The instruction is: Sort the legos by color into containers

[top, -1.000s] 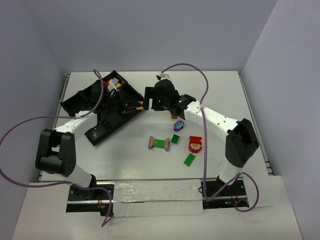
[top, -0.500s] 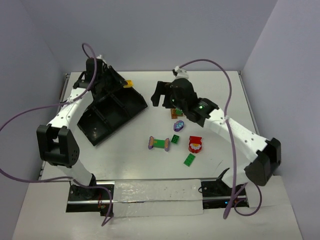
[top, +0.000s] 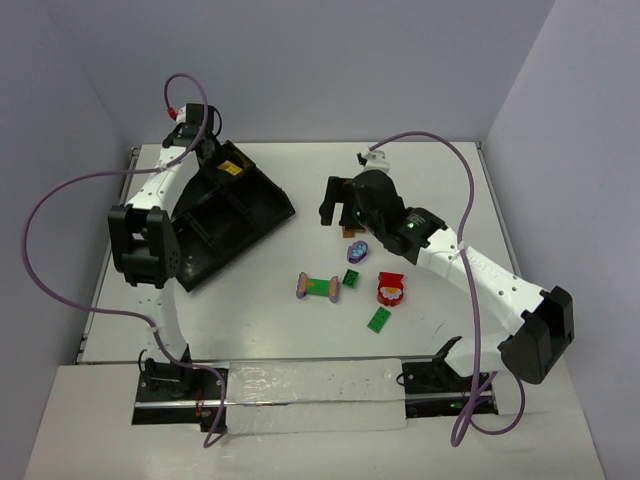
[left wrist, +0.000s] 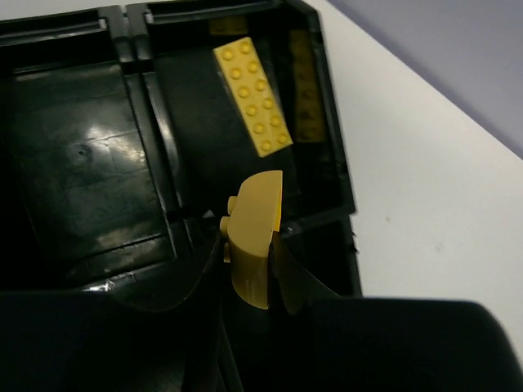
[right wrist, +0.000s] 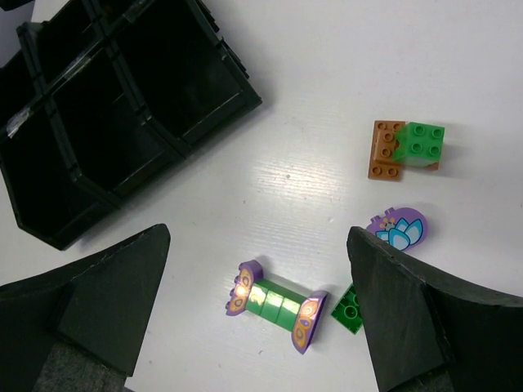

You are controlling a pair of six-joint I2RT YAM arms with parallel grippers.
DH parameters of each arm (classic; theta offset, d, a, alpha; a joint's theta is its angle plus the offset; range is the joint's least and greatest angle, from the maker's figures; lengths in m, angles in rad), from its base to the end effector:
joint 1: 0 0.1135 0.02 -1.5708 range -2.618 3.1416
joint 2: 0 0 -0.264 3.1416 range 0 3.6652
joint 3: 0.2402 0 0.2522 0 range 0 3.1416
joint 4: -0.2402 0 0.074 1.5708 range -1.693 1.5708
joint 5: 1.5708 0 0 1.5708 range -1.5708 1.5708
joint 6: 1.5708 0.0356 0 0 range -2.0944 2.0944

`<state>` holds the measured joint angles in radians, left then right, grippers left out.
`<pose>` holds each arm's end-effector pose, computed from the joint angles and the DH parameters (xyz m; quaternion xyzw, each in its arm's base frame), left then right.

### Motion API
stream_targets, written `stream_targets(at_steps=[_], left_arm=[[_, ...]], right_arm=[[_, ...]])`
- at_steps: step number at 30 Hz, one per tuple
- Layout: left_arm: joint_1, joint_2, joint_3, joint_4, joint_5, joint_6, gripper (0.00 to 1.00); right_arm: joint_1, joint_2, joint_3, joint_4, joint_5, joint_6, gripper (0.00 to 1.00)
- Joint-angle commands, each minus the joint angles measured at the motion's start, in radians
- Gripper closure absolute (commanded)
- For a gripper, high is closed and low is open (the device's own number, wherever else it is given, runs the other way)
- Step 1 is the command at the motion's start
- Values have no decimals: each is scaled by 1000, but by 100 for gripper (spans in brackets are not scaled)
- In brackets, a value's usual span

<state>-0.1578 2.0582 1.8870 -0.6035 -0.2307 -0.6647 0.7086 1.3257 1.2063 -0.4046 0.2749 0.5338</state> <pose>0.4683 -0.0663 0.2881 -0.2728 0.8753 -0.0567 0.3954 0.2341 0.1879 0.3458 -0.0067 0.8607 0.1917 0.4717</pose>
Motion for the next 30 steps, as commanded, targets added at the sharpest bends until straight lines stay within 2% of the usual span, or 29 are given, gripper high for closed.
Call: stream_targets(at_steps=[1, 5, 7, 8, 9, 10, 12, 13, 19, 26, 28, 30], left_arm=[[6, 45, 74, 20, -93, -12, 100], [17, 147, 165, -7, -69, 14, 99], [17, 168, 179, -11, -73, 15, 89], [17, 172, 177, -5, -68, 18, 76], [17, 174, 170, 5, -62, 19, 56], [17, 169, 161, 11, -59, 19, 25], [17, 158, 152, 27, -41, 28, 5], [17, 153, 147, 36, -32, 34, 1], [-9, 99, 152, 19, -34, 62, 1], [-118, -186, 30, 41, -45, 92, 1], [-152, -267, -29, 41, -52, 97, 1], [-193, -343, -99, 44, -45, 90, 1]], right_arm=[[-3, -35, -39, 35, -16, 21, 3], [-4, -37, -68, 43, -19, 34, 3], [-4, -34, -73, 43, -25, 34, 3], [-3, -32, -72, 42, -26, 34, 3], [-3, -27, -71, 40, -23, 34, 3], [-3, -20, -71, 37, -20, 32, 3], [-4, -14, -70, 34, -10, 27, 3], [-4, -10, -69, 33, -6, 22, 3], [-6, 90, -34, 7, 140, -24, 5], [-85, 195, -8, 13, 126, -43, 21], [-121, 216, -4, 16, 106, -38, 29], [-160, 235, -12, 30, 69, -32, 31]])
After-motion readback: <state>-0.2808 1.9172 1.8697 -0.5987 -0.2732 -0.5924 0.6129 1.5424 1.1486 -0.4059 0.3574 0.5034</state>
